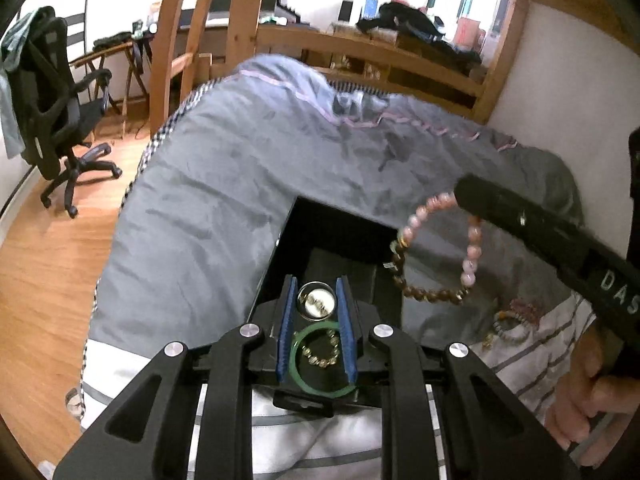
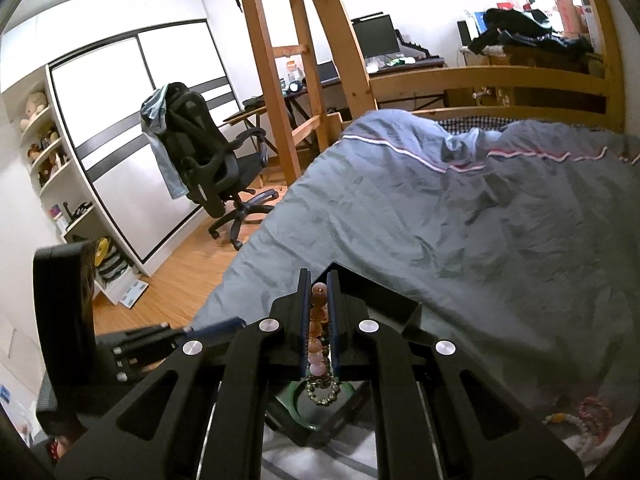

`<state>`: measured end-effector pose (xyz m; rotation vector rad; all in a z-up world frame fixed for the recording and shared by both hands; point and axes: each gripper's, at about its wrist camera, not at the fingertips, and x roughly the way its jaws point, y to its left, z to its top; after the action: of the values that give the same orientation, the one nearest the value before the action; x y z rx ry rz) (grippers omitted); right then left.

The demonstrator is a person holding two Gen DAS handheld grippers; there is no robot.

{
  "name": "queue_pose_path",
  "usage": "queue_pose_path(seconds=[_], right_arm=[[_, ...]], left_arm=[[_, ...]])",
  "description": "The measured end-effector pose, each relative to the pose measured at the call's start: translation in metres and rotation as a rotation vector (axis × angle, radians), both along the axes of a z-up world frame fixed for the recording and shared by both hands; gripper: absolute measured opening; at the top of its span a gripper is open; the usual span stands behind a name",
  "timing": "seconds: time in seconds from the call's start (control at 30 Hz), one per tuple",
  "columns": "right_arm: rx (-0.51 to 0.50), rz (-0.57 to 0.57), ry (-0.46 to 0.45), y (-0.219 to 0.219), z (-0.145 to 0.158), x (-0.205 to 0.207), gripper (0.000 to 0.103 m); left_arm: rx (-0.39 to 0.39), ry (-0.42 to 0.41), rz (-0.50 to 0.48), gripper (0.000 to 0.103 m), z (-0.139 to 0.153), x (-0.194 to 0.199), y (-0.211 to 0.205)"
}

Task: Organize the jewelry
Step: 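Carry the gold ring over the black box while the right tool carries the bracelet there, then open the left tool over the box while the right tool releases the bracelet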

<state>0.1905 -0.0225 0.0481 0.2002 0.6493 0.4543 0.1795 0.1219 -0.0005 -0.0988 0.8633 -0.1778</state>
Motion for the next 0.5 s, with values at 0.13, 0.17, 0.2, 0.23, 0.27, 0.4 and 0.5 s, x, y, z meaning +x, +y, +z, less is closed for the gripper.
queue_pose_path(seconds=[0.13, 0.17, 0.2, 0.23, 0.27, 0.4, 0.5], right_arm=[[0.000, 0.008, 0.010, 0.008, -0.011, 0.007, 0.009], [0.004, 0.012, 0.019, 0.010, -0.016, 0.010, 0.009], [0.006, 0.010, 0.025, 0.010, -0.019, 0.011, 0.009], [0.011, 0.007, 0.035, 0.011, -0.024, 0.014, 0.009], [0.017, 0.005, 0.047, 0.011, -0.030, 0.017, 0.009], [0.024, 0.007, 0.080, 0.012, -0.044, 0.025, 0.009], [0.037, 0.015, 0.097, 0.012, -0.049, 0.028, 0.011]], left_arm=[[0.018, 0.102, 0.063, 0.020, -0.019, 0.011, 0.004], [0.010, 0.125, 0.074, 0.020, -0.024, 0.013, 0.005], [0.012, 0.132, 0.072, 0.020, -0.025, 0.014, 0.005], [0.021, 0.136, 0.070, 0.020, -0.026, 0.014, 0.003], [0.025, 0.136, 0.068, 0.020, -0.027, 0.014, 0.003], [0.024, 0.150, 0.085, 0.020, -0.029, 0.017, 0.007], [-0.015, 0.176, 0.100, 0.035, -0.033, 0.020, 0.012]])
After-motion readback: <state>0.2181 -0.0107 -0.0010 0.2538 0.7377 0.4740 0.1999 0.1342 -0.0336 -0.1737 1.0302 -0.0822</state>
